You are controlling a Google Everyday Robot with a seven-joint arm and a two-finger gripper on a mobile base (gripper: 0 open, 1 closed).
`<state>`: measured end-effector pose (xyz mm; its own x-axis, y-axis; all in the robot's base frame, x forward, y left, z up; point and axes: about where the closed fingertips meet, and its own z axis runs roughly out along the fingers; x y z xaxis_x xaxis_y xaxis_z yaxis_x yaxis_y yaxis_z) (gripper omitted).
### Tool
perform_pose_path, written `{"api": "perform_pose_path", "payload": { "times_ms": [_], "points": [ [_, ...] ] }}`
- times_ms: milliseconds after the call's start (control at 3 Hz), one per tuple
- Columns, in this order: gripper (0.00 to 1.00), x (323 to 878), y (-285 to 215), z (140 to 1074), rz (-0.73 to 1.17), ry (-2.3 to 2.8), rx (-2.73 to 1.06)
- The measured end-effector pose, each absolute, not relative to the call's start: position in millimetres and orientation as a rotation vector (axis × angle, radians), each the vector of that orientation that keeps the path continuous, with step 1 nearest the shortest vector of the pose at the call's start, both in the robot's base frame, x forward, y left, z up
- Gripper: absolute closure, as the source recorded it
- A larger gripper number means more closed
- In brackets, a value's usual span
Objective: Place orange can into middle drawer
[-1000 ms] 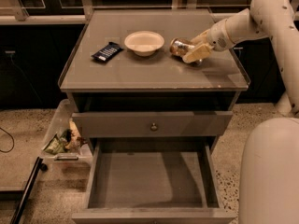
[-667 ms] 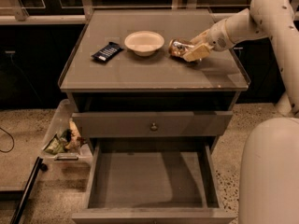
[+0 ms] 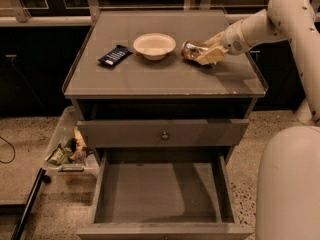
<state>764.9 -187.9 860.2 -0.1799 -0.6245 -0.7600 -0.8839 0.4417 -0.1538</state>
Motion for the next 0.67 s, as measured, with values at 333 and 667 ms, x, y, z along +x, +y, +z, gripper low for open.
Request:
{"api": "perform_pose_path", "payload": {
  "times_ms": [333,667],
  "points": [
    [1.00,764.8,-187.8,860.1,0.414,1.901,-1.273],
    [1.00,756.4,-181.1,859.0,0.446,1.873,-1.294]
  ]
}}
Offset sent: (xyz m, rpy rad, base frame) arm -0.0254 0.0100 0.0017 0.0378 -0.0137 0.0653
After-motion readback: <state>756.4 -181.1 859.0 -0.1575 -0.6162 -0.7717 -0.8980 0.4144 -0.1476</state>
